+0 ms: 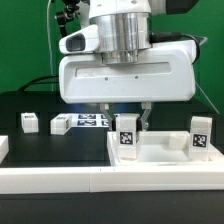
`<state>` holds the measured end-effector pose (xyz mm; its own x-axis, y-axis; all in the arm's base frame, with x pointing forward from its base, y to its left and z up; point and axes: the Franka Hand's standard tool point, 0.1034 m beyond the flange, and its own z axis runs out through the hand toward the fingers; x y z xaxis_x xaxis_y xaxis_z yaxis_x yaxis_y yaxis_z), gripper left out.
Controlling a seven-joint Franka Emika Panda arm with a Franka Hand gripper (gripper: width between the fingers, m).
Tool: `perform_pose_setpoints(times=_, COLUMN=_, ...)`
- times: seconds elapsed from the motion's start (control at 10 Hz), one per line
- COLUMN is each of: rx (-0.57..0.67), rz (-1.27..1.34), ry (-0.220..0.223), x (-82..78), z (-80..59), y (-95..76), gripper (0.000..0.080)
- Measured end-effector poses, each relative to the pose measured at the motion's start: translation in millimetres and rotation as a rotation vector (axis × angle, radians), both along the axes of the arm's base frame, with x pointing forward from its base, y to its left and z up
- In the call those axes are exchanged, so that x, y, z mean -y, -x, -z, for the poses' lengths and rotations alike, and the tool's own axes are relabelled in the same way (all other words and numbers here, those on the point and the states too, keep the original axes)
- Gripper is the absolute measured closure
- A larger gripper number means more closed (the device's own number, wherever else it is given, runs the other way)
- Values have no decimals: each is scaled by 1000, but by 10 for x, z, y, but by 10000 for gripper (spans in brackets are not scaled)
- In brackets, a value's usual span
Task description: Assemble square table
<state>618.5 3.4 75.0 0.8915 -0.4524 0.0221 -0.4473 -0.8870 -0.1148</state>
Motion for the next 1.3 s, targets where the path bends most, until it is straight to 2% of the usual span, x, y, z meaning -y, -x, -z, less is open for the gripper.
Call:
perform_pose_setpoints(times=0.6, rx=-45, rz=575, ry=-48, x=-26, z=11, y=6, gripper=509)
perform_pose_setpoints(times=0.9, rx=-83, rz=883, ry=-101, x=-80, z=20, y=8, gripper=509)
perform_pose_setpoints(times=1.3, rx=-113, rz=1076, ry=-149, x=-120, z=22, y=3, gripper=509)
